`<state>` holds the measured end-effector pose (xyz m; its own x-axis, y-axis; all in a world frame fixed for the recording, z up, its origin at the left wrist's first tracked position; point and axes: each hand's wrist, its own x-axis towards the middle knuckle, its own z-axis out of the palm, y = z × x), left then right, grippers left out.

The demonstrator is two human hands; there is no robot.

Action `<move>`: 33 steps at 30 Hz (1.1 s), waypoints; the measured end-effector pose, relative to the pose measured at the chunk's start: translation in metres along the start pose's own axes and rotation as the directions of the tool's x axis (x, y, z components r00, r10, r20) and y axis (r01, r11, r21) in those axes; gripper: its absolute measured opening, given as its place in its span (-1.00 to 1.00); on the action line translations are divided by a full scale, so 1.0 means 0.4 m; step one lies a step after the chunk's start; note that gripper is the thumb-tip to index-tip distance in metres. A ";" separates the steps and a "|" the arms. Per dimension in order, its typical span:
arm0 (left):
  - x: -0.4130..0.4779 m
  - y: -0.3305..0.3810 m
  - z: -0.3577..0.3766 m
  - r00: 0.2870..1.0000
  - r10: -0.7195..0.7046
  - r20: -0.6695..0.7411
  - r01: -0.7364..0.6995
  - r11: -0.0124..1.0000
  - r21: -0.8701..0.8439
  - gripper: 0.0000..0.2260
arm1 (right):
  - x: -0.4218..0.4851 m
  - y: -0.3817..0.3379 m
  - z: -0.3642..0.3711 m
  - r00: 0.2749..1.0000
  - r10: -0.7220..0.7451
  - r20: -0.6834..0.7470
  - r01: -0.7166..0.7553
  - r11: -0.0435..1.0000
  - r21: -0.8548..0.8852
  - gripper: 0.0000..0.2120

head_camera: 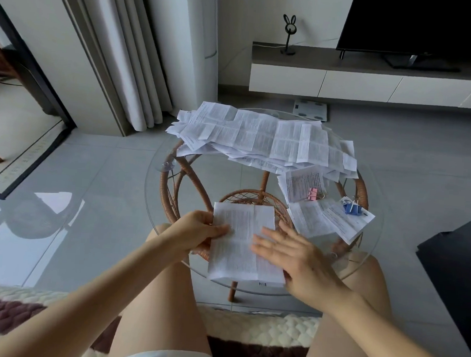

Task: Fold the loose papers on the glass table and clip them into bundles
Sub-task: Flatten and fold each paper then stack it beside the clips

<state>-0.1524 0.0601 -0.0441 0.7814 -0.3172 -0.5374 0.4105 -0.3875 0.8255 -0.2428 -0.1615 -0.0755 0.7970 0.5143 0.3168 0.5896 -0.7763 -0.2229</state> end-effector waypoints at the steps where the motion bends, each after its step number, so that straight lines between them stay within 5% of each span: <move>1: 0.002 -0.006 0.005 1.000 0.009 -0.011 -0.009 0.999 0.042 -0.90 | -0.003 0.002 0.015 1.000 -0.005 0.002 0.005 1.000 0.024 -0.33; 4: -0.014 -0.026 0.009 0.969 0.193 -0.152 -0.134 0.934 0.331 -0.84 | -0.017 0.007 0.051 1.000 -0.005 -0.001 0.005 0.996 0.091 -0.37; 6: -0.032 -0.054 -0.006 0.850 0.494 -0.186 -0.296 0.739 0.605 -0.70 | -0.024 0.006 0.059 0.999 0.048 -0.021 -0.044 0.984 0.170 -0.39; 9: -0.040 -0.114 -0.037 0.662 0.730 0.169 -0.543 0.311 0.780 -0.54 | -0.019 0.003 0.059 0.986 0.146 -0.078 -0.119 0.954 0.276 -0.58; 10: -0.040 -0.133 -0.042 0.662 0.704 0.257 -0.594 0.284 0.753 -0.55 | -0.016 0.002 0.060 0.979 0.177 -0.097 -0.141 0.944 0.298 -0.66; 12: -0.044 -0.161 -0.043 0.700 0.652 0.291 -0.622 0.357 0.697 -0.65 | -0.010 -0.006 0.059 0.960 0.251 -0.122 -0.201 0.927 0.317 -0.76; 15: -0.044 -0.177 -0.026 0.680 0.718 0.150 -0.592 0.416 0.690 -0.83 | 0.006 -0.019 0.055 0.903 0.404 -0.145 -0.344 0.884 0.318 -0.80; 17: -0.041 -0.171 -0.004 0.637 0.771 -0.004 -0.555 0.463 0.691 -0.76 | 0.023 -0.025 0.048 0.846 0.515 -0.137 -0.450 0.828 0.334 -0.86; 21: -0.030 -0.168 0.029 0.663 0.702 -0.260 -0.434 0.643 0.631 -0.61 | 0.057 -0.036 0.060 0.733 0.664 -0.147 -0.589 0.728 0.350 -0.86; 26: -0.016 -0.176 0.049 0.612 0.693 -0.382 -0.295 0.647 0.703 -0.61 | 0.085 -0.038 0.087 0.712 0.660 -0.237 -0.622 0.751 0.223 -0.63; 33: 0.008 -0.200 0.052 0.584 0.709 -0.395 -0.243 0.617 0.749 -0.70 | 0.100 -0.029 0.083 0.700 0.701 -0.137 -0.693 0.713 0.107 -0.62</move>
<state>-0.1925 0.0723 -0.1153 0.9331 -0.1185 0.3394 -0.2884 -0.8103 0.5101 -0.2132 -0.1199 -0.0910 0.9530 -0.2341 0.1921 -0.1177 -0.8709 -0.4771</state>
